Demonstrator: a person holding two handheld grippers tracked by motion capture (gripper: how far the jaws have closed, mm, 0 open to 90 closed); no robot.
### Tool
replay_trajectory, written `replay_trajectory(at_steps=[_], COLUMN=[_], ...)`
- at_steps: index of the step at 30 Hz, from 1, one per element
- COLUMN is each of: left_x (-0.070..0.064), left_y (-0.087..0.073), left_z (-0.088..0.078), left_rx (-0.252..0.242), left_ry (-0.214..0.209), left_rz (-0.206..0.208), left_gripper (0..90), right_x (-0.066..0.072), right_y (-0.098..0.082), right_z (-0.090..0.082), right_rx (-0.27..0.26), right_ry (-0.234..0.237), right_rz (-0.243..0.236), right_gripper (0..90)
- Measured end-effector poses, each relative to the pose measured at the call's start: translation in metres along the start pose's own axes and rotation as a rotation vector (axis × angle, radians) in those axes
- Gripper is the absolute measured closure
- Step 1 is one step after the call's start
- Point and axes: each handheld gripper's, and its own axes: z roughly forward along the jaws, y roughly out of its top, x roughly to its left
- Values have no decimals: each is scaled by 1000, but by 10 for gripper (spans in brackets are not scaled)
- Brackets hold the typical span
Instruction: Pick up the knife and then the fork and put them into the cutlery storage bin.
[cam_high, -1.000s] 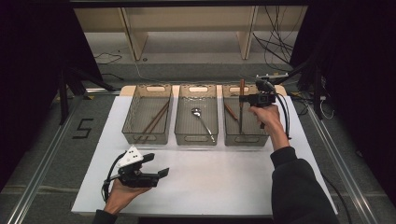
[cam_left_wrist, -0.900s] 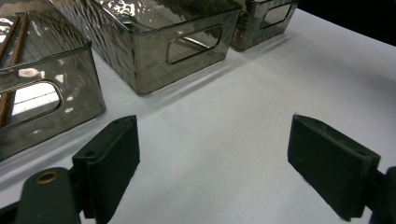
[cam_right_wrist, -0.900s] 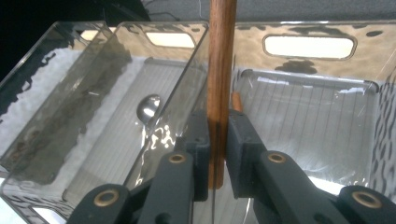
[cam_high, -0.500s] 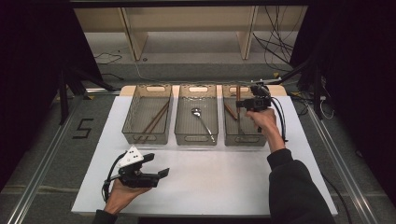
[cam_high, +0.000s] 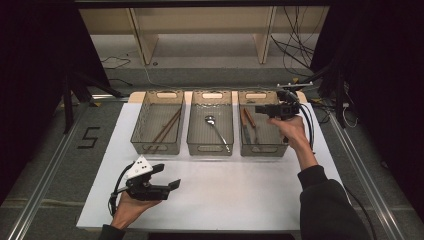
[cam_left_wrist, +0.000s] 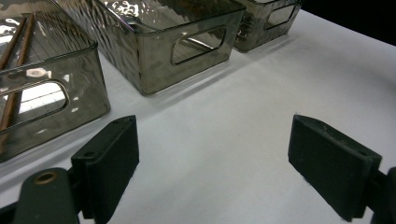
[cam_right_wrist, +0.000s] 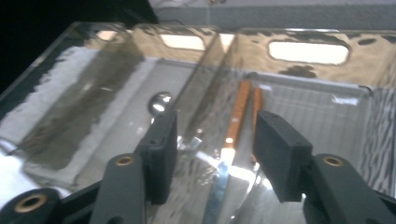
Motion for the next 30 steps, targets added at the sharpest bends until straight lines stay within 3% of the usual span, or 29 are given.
replay_trajectory(at_steps=[7, 15, 22, 30], left_x=[1, 4, 6, 8], left_y=[0, 0, -1, -3], left_z=[-1, -4, -6, -9], left_rx=[0, -8, -16, -27], left_ry=[-5, -5, -8, -6], left_rz=[-11, -23, -34, -39], left_gripper=[159, 158, 159, 159], right_x=[15, 37, 54, 58], right_y=[-16, -48, -80, -123], right_z=[-20, -39, -52, -61], right_rx=[-42, -36, -52, -60], right_ry=[58, 123, 147, 145], right_rz=[-45, -107, -145, -142], right_gripper=[361, 293, 269, 257])
